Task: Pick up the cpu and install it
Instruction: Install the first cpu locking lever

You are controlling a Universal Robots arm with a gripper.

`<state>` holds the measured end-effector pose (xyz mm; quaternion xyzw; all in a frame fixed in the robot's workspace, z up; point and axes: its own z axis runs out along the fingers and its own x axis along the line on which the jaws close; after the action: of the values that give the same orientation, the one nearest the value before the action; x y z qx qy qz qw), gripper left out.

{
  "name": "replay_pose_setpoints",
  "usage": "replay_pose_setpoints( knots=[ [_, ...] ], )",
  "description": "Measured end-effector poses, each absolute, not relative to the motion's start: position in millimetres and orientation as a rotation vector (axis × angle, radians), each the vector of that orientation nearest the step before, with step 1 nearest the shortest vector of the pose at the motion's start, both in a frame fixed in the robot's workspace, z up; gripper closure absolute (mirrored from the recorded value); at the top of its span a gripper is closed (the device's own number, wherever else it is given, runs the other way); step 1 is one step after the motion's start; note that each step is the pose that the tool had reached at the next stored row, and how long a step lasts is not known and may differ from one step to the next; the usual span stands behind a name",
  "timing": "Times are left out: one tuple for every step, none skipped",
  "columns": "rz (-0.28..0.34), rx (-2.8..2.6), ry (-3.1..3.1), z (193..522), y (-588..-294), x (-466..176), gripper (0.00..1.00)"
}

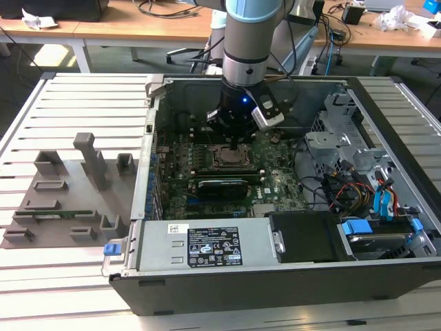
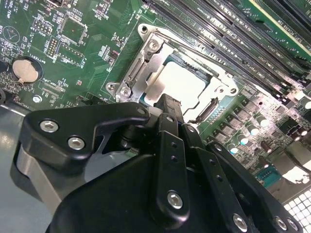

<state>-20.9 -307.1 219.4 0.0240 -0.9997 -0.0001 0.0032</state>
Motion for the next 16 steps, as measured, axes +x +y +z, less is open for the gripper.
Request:
replay_pose_setpoints(
  knots=[
    [0.000, 0.075, -3.134, 219, -307, -21, 0.89],
    [0.000, 0.076, -3.134, 219, -307, -21, 0.89],
    [0.000, 0.076, -3.134, 219, -307, -21, 0.89],
    [0.000, 0.076, -3.134, 219, -307, -21, 0.89],
    [0.000, 0.076, -3.134, 220, -307, -21, 0.89],
    [0.000, 0.076, -3.134, 221, -307, -21, 0.89],
    [0.000, 0.076, -3.134, 222, -307, -21, 0.89],
    [0.000, 0.076, -3.134, 223, -307, -21, 0.89],
    [0.000, 0.076, -3.134, 224, -307, -21, 0.89],
    [0.001, 0.076, -3.134, 225, -307, -21, 0.89],
    [0.001, 0.076, -3.134, 226, -307, -21, 0.89],
    [0.002, 0.076, -3.134, 229, -307, -21, 0.89],
    [0.003, 0.076, -3.134, 232, -307, -21, 0.89],
    [0.003, 0.076, -3.134, 233, -307, -21, 0.89],
    [0.004, 0.076, -3.134, 234, -307, -21, 0.89],
    [0.004, 0.076, -3.134, 236, -307, -21, 0.89]
  ],
)
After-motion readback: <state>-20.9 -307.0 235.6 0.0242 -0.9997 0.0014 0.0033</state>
